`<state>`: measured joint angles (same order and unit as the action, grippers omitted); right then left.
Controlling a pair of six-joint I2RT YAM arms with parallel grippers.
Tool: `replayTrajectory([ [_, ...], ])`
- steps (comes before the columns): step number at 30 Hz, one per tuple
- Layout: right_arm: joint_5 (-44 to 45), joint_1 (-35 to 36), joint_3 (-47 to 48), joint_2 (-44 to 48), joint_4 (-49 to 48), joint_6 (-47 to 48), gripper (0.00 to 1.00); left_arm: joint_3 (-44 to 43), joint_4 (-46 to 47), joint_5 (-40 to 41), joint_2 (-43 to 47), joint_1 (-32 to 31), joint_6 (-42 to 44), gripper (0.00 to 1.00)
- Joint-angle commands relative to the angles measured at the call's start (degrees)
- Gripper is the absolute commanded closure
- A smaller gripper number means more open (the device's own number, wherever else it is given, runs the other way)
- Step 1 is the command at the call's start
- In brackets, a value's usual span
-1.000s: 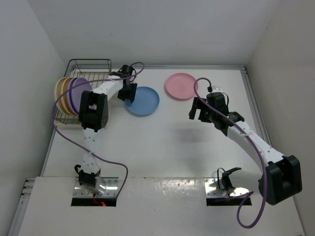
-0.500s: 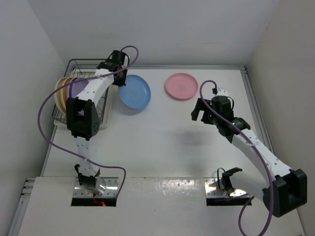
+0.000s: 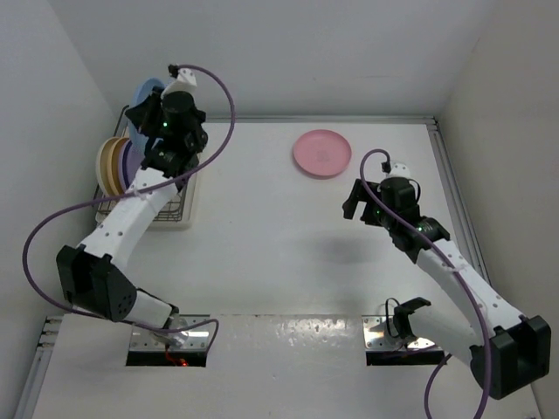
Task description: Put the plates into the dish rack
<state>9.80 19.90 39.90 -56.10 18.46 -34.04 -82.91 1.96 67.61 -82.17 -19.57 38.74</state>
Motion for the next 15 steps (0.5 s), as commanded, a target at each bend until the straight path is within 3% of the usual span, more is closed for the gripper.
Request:
replayTrajectory([
  [1, -0.75, -0.13, 4.92, -1.38, -0.18, 1.0, 0.0, 9.25, 17.56, 9.64, -1.24, 0.15, 14.61, 1.0],
  [8, -2.68, 0.22, 10.98, -3.23, 0.62, -1.38, 0.01, 11.28, 18.08, 10.87, -3.78, 1.82, 8.37, 1.0],
  [15, -0.93, 1.19, 15.56, -4.99, 4.57, -2.96, 0.03, 14.01, 21.59, 12.01, -6.25, 3.4, 7.66, 1.0],
])
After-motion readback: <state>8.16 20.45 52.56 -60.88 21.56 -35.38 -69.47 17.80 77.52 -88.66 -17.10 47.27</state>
